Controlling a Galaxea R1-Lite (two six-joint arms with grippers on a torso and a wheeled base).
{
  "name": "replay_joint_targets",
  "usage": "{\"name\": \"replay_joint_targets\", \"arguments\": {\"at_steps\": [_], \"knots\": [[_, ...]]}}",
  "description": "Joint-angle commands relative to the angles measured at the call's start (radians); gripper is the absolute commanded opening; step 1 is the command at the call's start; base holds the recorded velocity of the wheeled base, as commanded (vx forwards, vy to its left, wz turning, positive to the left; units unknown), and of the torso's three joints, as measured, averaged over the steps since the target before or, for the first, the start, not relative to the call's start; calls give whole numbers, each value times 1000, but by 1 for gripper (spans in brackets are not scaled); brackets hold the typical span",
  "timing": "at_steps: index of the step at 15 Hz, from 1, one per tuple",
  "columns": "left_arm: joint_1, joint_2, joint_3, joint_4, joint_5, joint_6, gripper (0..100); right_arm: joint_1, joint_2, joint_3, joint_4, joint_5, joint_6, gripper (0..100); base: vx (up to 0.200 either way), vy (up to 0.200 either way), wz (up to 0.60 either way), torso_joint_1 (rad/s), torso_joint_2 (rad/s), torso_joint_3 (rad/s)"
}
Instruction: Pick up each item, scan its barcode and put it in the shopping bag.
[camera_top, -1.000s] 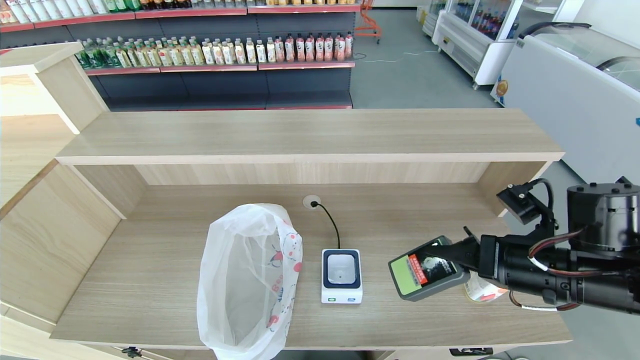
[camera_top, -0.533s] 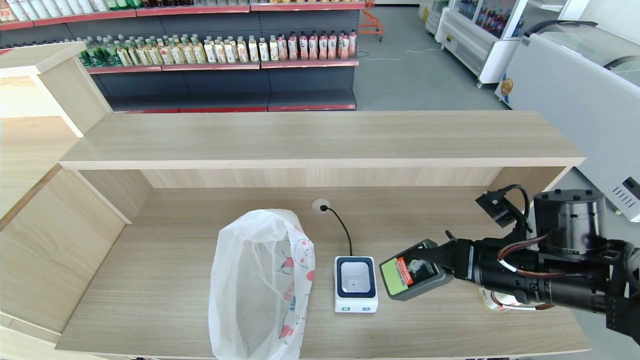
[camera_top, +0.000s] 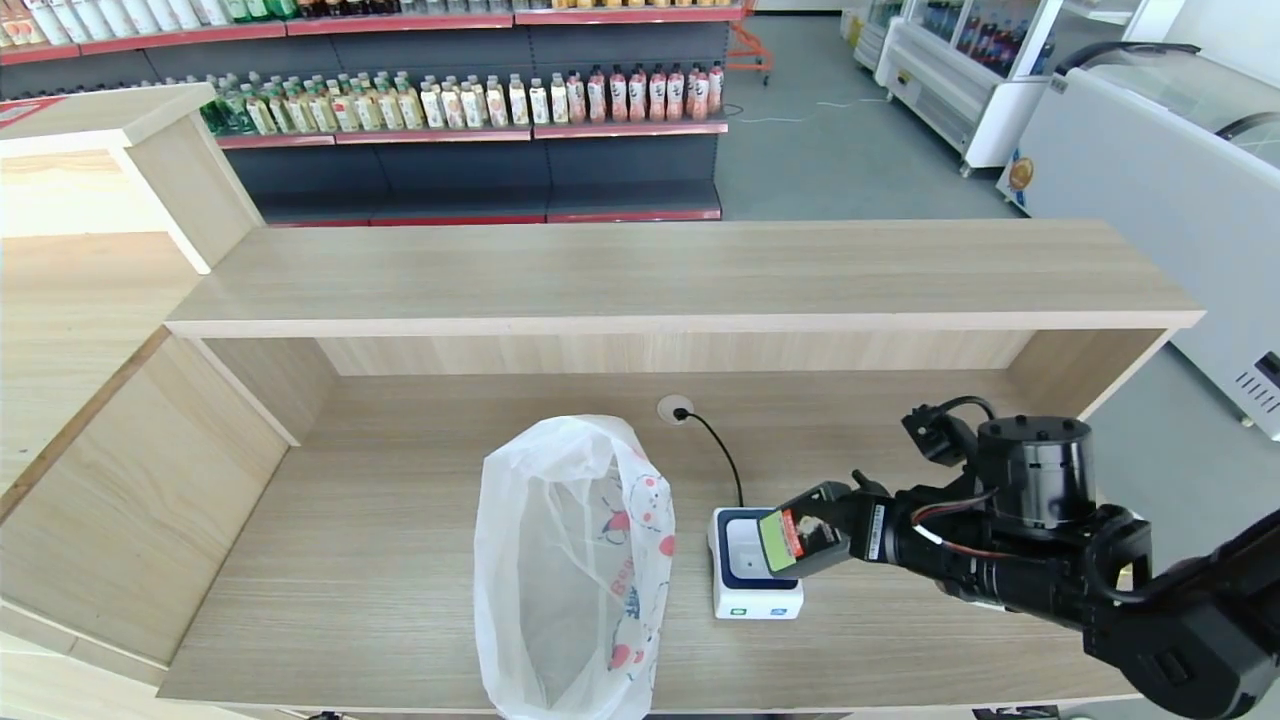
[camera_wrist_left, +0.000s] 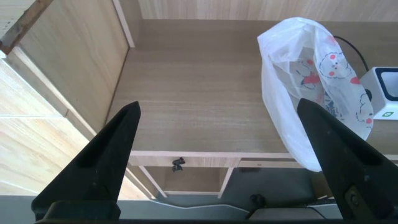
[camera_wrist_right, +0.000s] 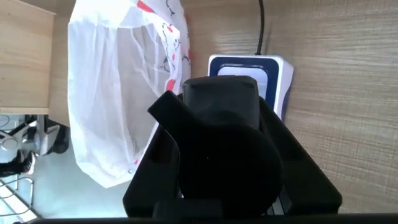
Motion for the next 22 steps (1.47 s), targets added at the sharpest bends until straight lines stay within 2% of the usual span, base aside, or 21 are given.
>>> {"name": "replay_joint_targets", "arguments": {"at_steps": [1, 6, 15, 22], "knots": [[0, 0, 0, -1, 0, 0, 100, 9, 80, -4, -2, 3, -1, 0, 0, 0, 0, 0, 0, 0], [0, 0, 0, -1, 0, 0, 100, 18, 202, -26, -111, 11, -5, 0, 0, 0, 0, 0, 0, 0], [0, 0, 0, -1, 0, 2, 100, 33, 263, -144, -106, 32, -18, 0, 0, 0, 0, 0, 0, 0], [0, 0, 0, -1, 0, 2, 100, 32, 246, -141, -112, 27, -18, 0, 0, 0, 0, 0, 0, 0]]}}
